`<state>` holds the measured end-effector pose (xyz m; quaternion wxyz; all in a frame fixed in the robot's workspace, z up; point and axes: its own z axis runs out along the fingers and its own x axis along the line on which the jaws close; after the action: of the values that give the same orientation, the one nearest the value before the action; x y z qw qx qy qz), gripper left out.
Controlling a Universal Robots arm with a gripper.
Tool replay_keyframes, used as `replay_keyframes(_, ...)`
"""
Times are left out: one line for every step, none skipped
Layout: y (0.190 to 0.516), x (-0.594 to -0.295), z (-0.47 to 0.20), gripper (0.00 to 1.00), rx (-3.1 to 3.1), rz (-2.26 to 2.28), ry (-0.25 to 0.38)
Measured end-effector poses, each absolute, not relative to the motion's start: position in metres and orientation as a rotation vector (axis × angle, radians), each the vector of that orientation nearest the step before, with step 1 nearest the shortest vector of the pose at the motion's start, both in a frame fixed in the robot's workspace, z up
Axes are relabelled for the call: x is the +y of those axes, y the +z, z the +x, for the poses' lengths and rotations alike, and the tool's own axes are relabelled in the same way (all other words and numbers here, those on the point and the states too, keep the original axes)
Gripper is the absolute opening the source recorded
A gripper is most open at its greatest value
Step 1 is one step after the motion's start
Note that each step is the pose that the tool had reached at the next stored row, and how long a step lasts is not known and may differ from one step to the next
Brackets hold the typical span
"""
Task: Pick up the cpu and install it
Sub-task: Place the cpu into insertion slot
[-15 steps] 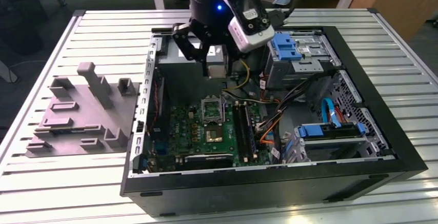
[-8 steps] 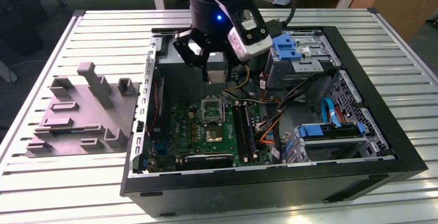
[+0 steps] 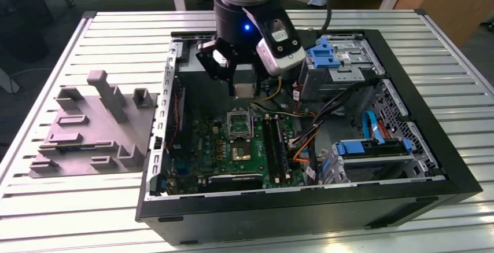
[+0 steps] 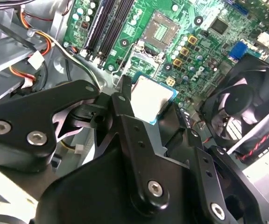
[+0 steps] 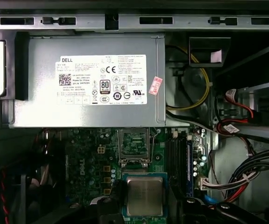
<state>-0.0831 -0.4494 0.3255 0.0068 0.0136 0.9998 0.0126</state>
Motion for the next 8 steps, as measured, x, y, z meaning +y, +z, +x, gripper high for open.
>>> replay_keyframes(0.324, -0.45, -0.083, 0.47, 3.127, 0.042, 0.039)
replay_keyframes(0.322, -0.452, -0.083, 0.47, 3.128, 0.042, 0.039)
replay_keyframes(0.32, -0.453, -0.083, 0.47, 3.128, 0.042, 0.039)
replay_keyframes(0.318, -0.455, -0.083, 0.47, 3.128, 0.042, 0.039)
replay_keyframes(0.316, -0.457, -0.083, 0.47, 3.128, 0.042, 0.039)
replay_keyframes(0.315, -0.459, -0.083, 0.47, 3.129, 0.042, 0.039)
replay_keyframes(0.313, -0.461, -0.083, 0.47, 3.129, 0.042, 0.039)
replay_keyframes(0.311, -0.462, -0.083, 0.47, 3.129, 0.042, 0.039)
